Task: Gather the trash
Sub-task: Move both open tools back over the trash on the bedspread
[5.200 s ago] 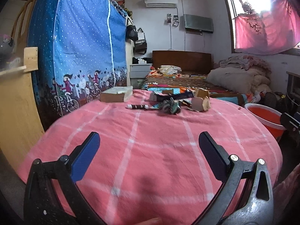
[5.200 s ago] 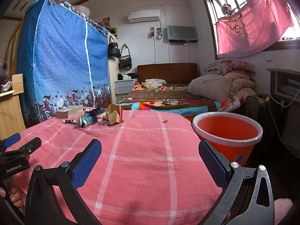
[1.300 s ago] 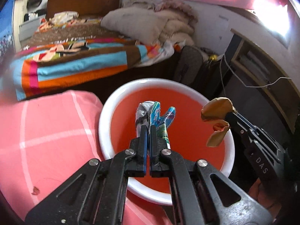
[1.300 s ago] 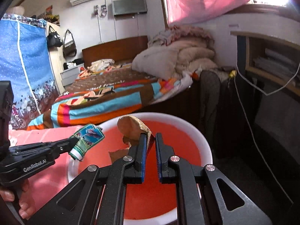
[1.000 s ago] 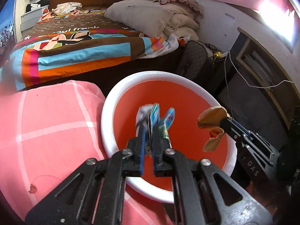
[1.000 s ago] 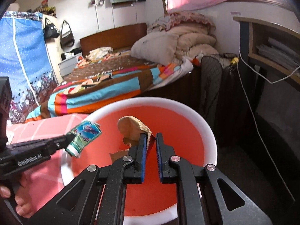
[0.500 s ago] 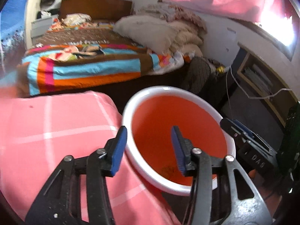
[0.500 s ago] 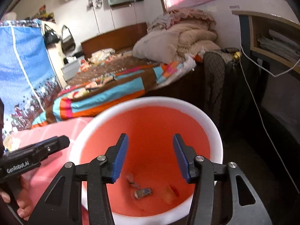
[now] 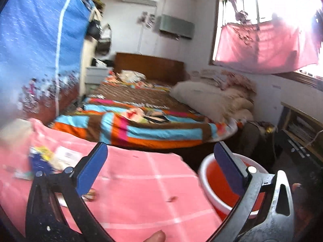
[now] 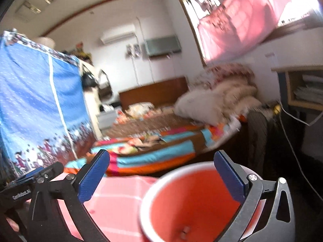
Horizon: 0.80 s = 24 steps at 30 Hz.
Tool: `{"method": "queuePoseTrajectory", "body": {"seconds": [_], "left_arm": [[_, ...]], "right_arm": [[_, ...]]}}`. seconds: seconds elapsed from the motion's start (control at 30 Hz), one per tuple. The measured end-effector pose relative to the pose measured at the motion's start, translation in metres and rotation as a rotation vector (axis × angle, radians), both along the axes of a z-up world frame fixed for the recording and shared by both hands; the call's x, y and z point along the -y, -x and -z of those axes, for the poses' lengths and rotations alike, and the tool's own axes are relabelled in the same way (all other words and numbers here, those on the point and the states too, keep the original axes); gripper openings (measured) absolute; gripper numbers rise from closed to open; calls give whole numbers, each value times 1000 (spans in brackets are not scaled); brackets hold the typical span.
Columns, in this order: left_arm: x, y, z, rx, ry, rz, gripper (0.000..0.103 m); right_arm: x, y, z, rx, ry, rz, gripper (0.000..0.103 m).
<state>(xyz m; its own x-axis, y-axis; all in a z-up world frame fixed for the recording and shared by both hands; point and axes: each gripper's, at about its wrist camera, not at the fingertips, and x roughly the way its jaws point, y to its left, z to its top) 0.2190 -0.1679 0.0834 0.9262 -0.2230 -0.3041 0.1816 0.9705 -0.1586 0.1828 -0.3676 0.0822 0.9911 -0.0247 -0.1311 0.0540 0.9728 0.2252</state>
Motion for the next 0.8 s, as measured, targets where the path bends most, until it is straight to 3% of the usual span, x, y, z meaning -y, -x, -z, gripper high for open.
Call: {"method": "queuePoseTrajectory", "body": {"seconds": [0.37, 0.6, 0.8], "left_arm": [[-96, 38, -15, 125, -23, -194, 103], [-148, 61, -15, 190, -89, -282, 103], [-190, 72, -7, 184, -117, -321, 103]], "right_arm": [[-90, 4, -16, 190, 36, -161, 103], [-136, 2, -9, 227, 83, -246, 103], [-177, -6, 3, 195, 137, -321, 103]]}}
